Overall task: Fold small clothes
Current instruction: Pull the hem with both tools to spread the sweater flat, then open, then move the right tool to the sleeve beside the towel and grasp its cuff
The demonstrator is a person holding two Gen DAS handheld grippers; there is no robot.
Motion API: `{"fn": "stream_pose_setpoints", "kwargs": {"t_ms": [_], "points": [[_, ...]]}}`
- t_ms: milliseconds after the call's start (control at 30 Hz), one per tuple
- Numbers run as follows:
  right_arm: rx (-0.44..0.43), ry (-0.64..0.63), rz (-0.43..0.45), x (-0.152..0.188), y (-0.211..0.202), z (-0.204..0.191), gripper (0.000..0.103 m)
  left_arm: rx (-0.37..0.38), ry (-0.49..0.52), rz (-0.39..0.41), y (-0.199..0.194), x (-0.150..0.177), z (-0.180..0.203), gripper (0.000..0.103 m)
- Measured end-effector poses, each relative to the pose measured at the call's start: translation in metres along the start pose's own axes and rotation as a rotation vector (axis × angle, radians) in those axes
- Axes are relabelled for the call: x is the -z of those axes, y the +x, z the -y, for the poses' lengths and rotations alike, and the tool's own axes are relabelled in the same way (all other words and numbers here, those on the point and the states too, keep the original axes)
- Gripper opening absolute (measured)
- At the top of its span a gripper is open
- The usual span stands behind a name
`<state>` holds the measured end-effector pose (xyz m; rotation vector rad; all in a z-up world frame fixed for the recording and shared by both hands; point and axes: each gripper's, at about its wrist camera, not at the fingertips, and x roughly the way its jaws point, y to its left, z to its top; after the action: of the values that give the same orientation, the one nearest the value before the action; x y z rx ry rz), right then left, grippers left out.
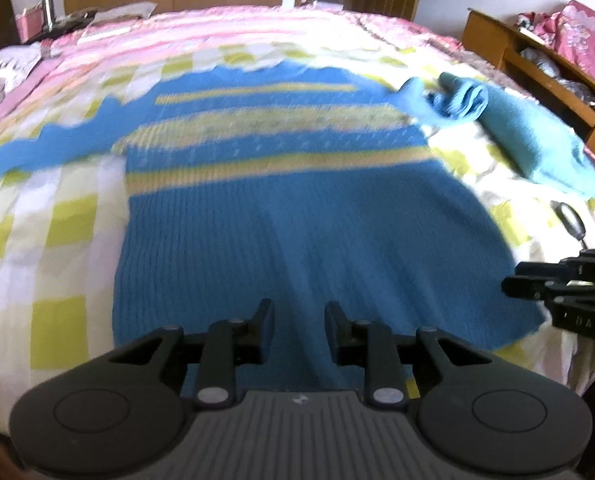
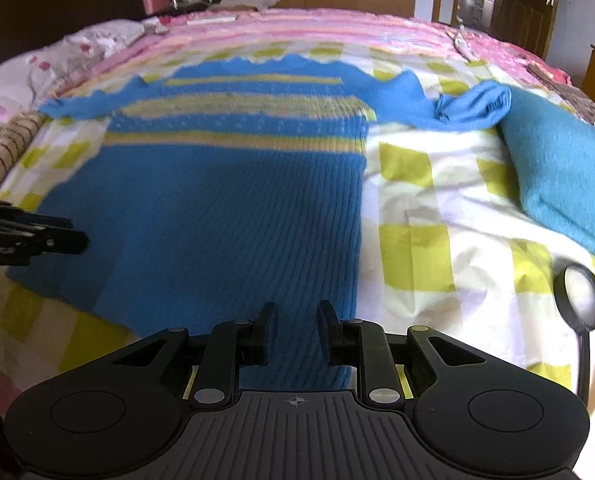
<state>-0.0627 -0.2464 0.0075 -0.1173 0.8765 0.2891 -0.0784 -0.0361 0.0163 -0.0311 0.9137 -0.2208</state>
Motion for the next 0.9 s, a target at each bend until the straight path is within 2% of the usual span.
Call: {"fn": "stream_pose_setpoints", "kwargs": {"t_ms": [100,233,300,600,733,900], "points": [[-0.006,-0.006,0.018,-0.003,0.0,0.0,0.024,0.021,0.019,0.021,0.005,-0.009,0.006,0.041],[0.02,-0.017,-0.044,-0.002,0.016,-0.001,0.024,0.014,0.056,-0.036,0.026,-0.003,0.008,0.041],[0.013,-0.016,-0.043,-0.004,0.015,-0.001,0.024,0.026,0.053,-0.053,0.031,0.002,0.007,0.041],[-0.002,-0.044,0.006,-0.026,0.015,0.002,0.025,0.106,0.003,-0.004,0.041,-0.025,0.001,0.042],[0.009,-0.073,-0.073,-0.027,0.033,0.003,0.026,0.128,-0.002,-0.018,0.058,-0.03,0.003,0.042],[0.002,-0.091,-0.073,-0.033,0.031,0.002,0.026,0.134,0.024,-0.006,0.059,-0.03,0.004,0.042]]}}
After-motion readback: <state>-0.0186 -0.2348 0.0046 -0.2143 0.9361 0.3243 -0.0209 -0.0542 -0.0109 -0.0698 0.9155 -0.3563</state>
